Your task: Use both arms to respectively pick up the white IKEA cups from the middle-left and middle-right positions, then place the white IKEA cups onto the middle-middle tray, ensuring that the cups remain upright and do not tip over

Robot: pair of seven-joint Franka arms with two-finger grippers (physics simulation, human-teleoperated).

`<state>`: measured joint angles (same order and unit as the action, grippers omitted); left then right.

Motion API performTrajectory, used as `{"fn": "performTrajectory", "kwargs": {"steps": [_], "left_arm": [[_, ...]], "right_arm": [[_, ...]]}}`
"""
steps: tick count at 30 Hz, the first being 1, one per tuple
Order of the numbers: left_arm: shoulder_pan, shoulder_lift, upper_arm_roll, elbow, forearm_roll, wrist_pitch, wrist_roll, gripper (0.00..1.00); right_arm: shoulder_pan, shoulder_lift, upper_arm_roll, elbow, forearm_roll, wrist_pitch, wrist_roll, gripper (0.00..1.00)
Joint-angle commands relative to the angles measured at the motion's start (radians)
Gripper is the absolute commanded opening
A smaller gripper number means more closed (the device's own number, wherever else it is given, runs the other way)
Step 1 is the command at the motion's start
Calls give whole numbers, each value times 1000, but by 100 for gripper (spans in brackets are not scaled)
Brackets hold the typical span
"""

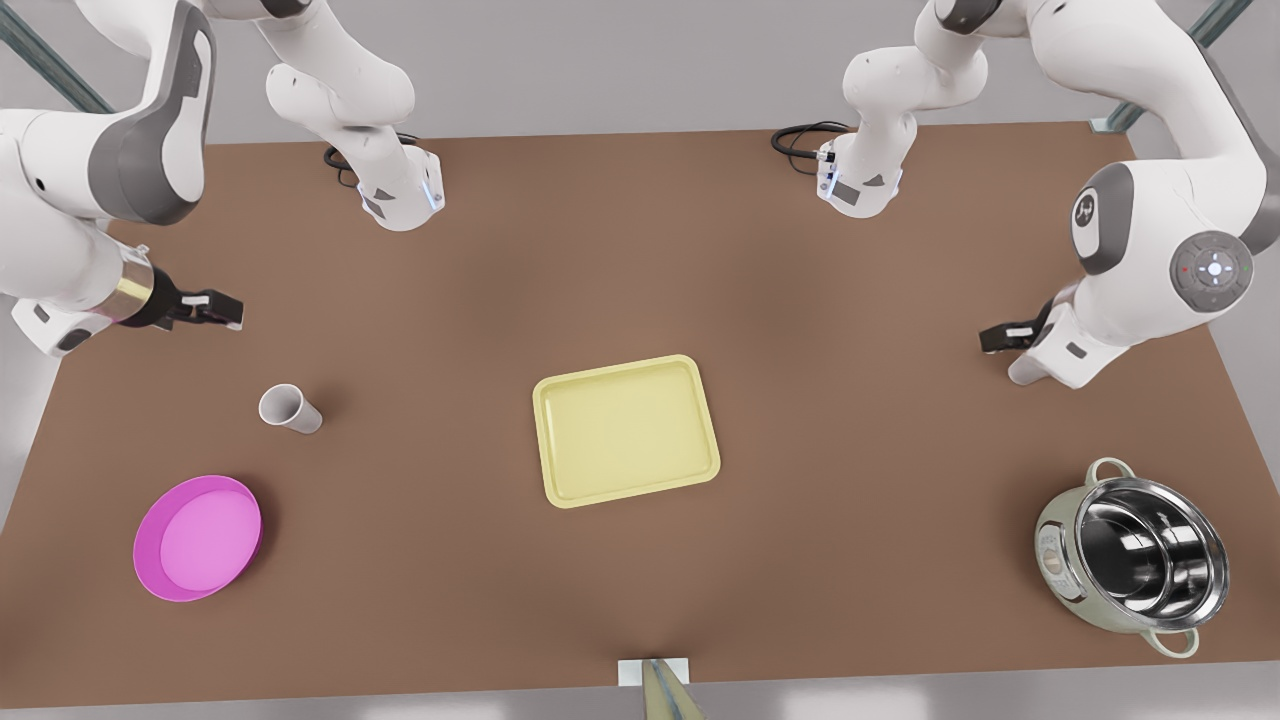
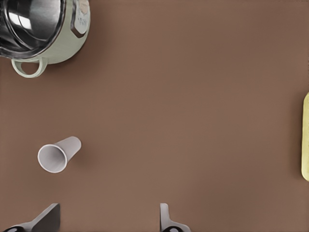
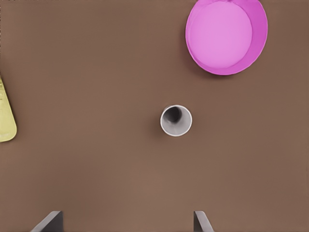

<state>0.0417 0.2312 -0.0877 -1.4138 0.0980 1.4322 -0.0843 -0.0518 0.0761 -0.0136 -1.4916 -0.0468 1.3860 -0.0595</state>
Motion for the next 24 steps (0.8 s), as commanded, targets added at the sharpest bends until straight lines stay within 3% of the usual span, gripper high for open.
{"fn": "performTrajectory", "kwargs": {"steps": [1,3,6,8,12,18,24], "left_arm": [[0,-1,0,-1,-3,73,-26,100],[9,13,6,-22,-1,82,-23,100],[138,72,9,-142,0,309,102,100],[262,126,25,-165,-1,398,326,100],[325,149,124,-297,-4,628,469,100],[428,168,163,-448,-3,679,655,100],[432,168,163,-528,-47,731,655,100]], "right_arm": [[0,1,0,-7,2,59,-34,100],[0,7,0,-9,1,59,-36,100],[0,23,-2,-30,-11,64,-40,100],[-14,100,0,-29,-68,126,-57,100],[-126,244,0,-38,-59,260,-160,100],[-181,197,0,-323,-30,617,-240,100],[-215,206,0,-455,-27,829,-230,100]]}}
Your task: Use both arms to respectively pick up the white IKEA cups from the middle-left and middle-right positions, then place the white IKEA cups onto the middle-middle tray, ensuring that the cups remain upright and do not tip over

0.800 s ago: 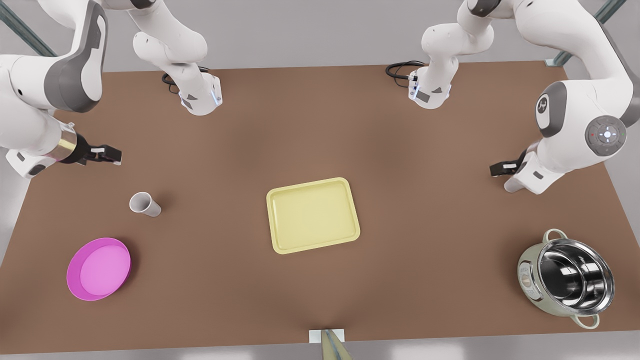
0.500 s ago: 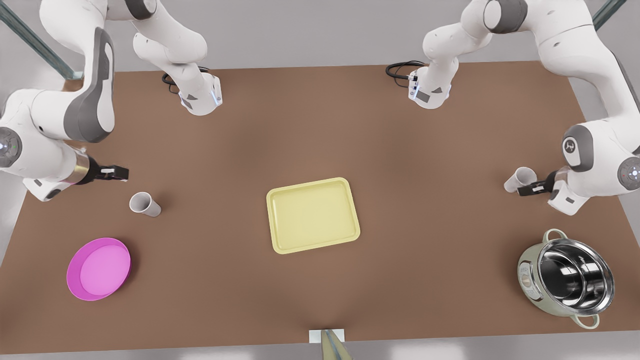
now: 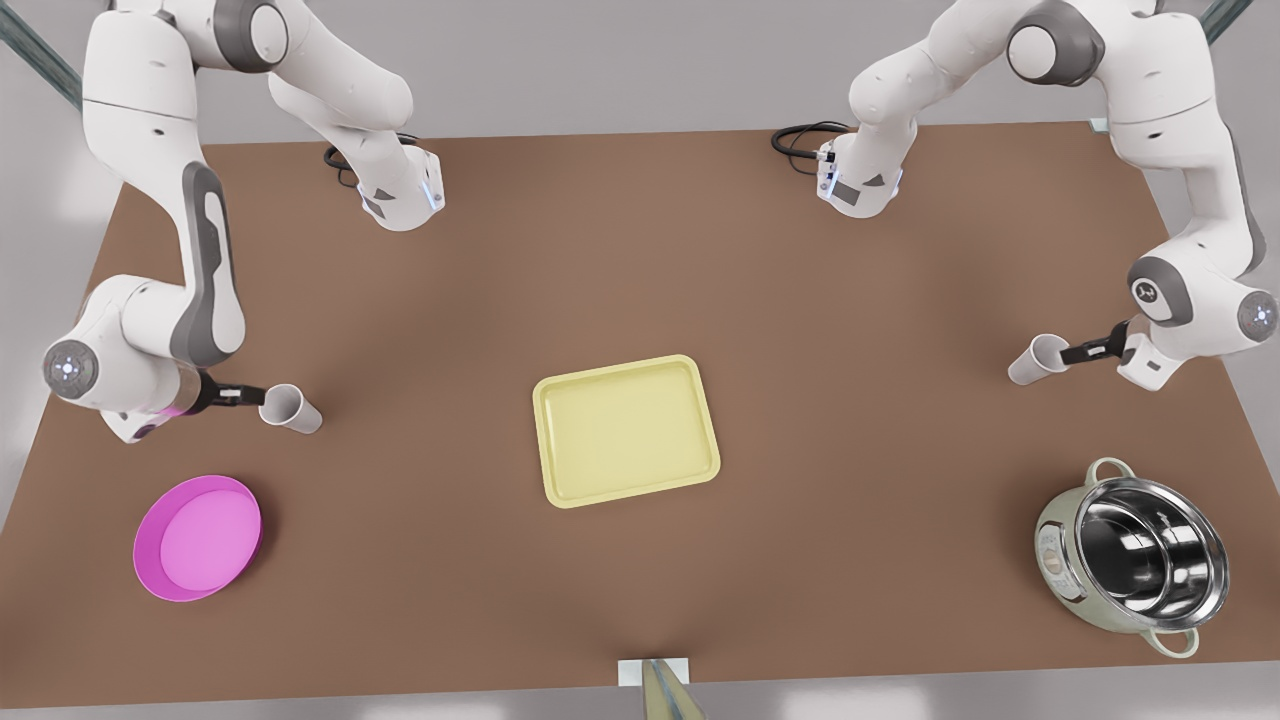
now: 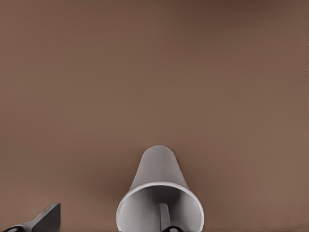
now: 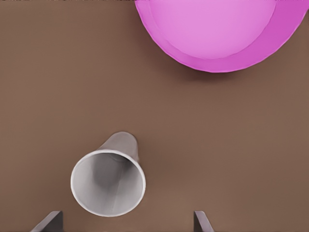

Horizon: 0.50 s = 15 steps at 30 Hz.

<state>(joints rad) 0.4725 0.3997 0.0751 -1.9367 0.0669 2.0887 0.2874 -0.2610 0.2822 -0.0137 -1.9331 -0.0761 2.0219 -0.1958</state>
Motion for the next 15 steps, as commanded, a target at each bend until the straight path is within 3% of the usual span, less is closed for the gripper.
{"fn": "performTrajectory", "kwargs": {"steps": [1,9,10,11,12,15], "left_arm": [[2,-1,0,-15,-16,74,283,100],[9,53,0,-33,-18,86,283,100],[8,57,0,-33,-18,94,283,88],[8,57,0,-33,-18,96,283,63],[8,57,0,-33,-18,91,283,50],[3,53,-1,-33,-19,73,280,31]], "right_arm": [[-7,8,0,-20,4,198,-96,100],[-23,52,-2,-118,19,282,-100,100],[-24,52,-2,-127,19,298,-100,100],[-24,55,-2,-127,19,299,-100,100],[-24,66,-3,-127,19,301,-100,100],[-24,83,-5,-127,19,310,-100,100]]}}
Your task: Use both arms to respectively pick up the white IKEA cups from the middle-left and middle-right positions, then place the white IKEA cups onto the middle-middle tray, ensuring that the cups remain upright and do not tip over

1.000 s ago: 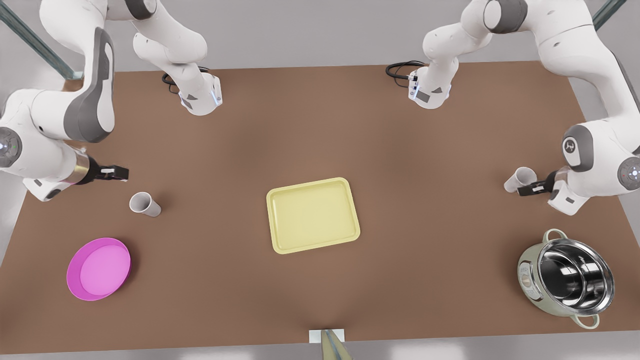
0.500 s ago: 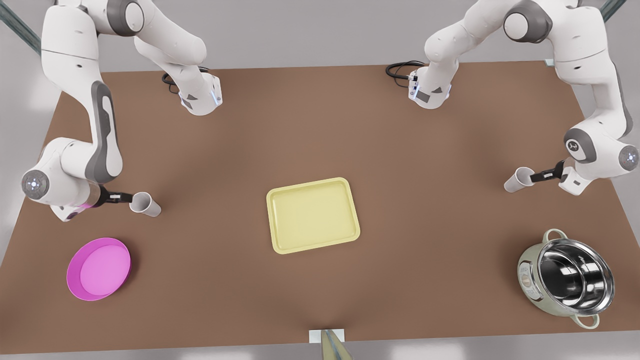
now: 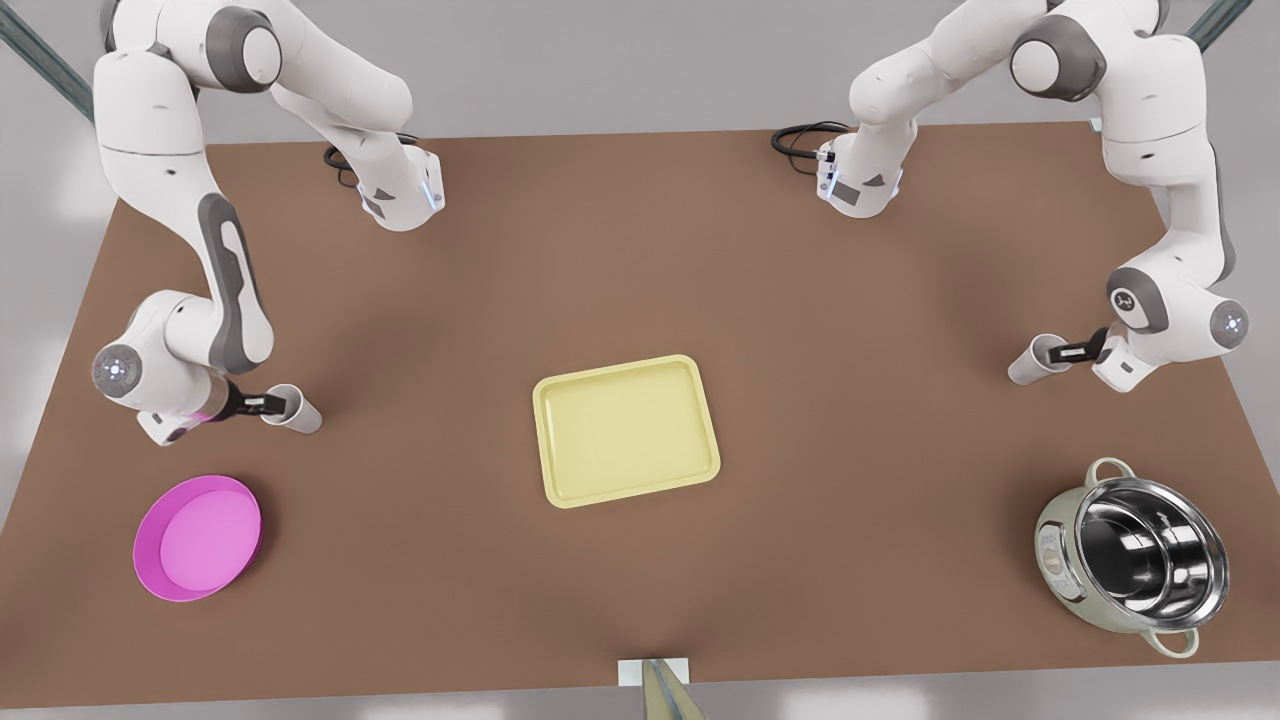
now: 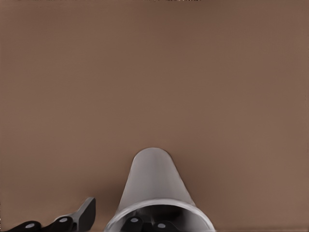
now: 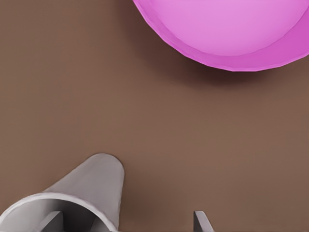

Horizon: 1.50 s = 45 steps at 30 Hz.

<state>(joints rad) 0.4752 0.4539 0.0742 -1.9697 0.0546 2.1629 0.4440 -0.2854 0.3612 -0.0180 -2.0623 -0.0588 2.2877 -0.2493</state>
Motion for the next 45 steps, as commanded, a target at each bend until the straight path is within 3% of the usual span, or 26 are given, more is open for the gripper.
{"fn": "performTrajectory", "kwargs": {"steps": [1,6,7,9,10,11,14,17,21,28,34,37,38,41,43,45], "left_arm": [[-3,-3,-1,2,-7,-8,122,28],[-26,-49,-5,21,-28,-110,122,21],[-35,-66,-5,25,-30,-133,121,21],[-101,-112,-63,55,-30,-140,-11,21],[-133,-110,-146,109,-30,-140,-206,21],[-142,-86,-275,166,-30,-146,-425,21],[-161,-15,-453,273,-27,-169,-829,21],[-334,71,-468,374,-28,-167,-1168,21],[-570,176,-478,491,-33,-159,-1479,21],[-771,279,-478,560,-9,-18,-1713,21],[-776,355,-478,552,64,91,-1714,21],[-779,368,-478,552,65,109,-1713,22],[-779,371,-478,552,67,110,-1710,41],[-779,373,-478,552,67,110,-1710,54],[-776,371,-478,552,65,107,-1711,78],[-771,367,-478,551,64,104,-1713,91]], "right_arm": [[0,4,0,-7,2,59,-47,100],[-12,30,0,-18,2,82,-47,100],[-12,31,0,-18,2,82,-48,96],[-14,39,0,-16,0,82,-84,77],[-14,39,0,-15,0,82,-84,70],[-12,41,0,-13,0,81,-84,67],[-5,41,3,-12,-1,79,-84,53],[-3,36,10,-4,-1,72,-82,35],[6,18,64,28,-1,10,-79,22],[60,27,357,125,-4,-43,-110,21],[422,186,357,326,2,-33,-21,21],[514,245,357,410,-1,-33,128,21],[545,259,357,419,-7,-30,196,21],[583,294,357,422,-3,35,231,21],[591,332,357,433,-4,72,234,21],[591,352,357,432,-7,102,232,21]]}}
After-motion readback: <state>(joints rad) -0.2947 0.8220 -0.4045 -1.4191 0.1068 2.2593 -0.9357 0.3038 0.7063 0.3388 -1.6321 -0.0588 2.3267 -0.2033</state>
